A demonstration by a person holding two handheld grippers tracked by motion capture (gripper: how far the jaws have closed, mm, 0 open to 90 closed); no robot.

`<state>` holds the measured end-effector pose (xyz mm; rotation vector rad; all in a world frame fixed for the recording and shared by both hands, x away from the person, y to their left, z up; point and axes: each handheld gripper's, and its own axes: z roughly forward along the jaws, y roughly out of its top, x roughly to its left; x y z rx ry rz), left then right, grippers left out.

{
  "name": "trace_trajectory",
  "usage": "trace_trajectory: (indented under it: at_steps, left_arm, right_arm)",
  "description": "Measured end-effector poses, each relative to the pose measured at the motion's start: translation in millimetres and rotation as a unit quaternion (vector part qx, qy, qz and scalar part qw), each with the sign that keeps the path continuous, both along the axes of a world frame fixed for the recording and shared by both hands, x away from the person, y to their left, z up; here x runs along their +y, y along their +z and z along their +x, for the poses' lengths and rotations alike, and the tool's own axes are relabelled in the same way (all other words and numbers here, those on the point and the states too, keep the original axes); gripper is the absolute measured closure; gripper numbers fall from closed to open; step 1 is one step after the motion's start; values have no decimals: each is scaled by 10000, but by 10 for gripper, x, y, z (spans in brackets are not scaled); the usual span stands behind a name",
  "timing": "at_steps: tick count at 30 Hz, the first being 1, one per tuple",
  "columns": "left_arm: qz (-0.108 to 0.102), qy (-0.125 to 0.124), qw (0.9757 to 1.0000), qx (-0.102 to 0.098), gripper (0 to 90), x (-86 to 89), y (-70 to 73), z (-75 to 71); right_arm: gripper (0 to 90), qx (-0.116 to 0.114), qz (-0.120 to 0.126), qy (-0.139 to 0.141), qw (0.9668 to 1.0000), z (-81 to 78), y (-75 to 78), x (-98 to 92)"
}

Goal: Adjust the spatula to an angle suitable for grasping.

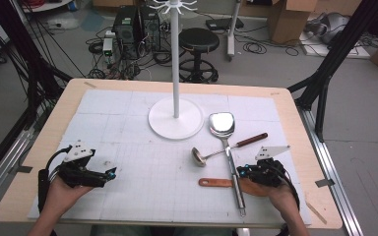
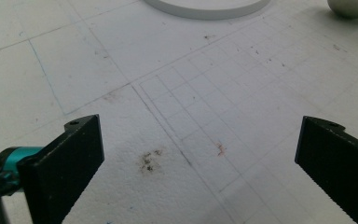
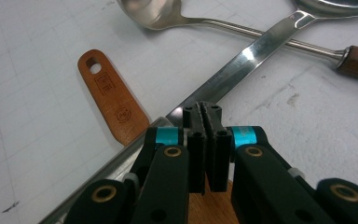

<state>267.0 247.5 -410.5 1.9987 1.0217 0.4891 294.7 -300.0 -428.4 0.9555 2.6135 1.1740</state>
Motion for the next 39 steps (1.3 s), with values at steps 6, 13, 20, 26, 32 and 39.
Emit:
trace_trajectory:
  at_steps: [6, 13, 20, 26, 32, 39]
  left_arm:
    - [-28, 22, 10000, -7, 17, 8, 0, 1]
    - [-13, 4, 10000, -3, 17, -2, -2, 4]
    - [-12, 4, 10000, -2, 17, -2, 1, 9]
    - [-24, -5, 10000, 3, 17, -1, -2, 13]
    - [-45, -13, 10000, -5, 17, 1, 1, 16]
    - [-35, -27, 10000, 1, 17, -5, 3, 14]
  right_arm:
    - [888, 2, 12, -20, 10000, -5, 4, 5]
    - [888, 13, 35, -19, 10000, -6, 5, 9]
    - [780, -20, 148, -150, 9998, 34, 80, 96]
    - [599, 66, 26, -420, 9991, 89, 66, 209]
    - [520, 178, -130, -676, 9975, 135, 35, 282]
    - [495, 206, -541, -719, 9957, 150, -23, 360]
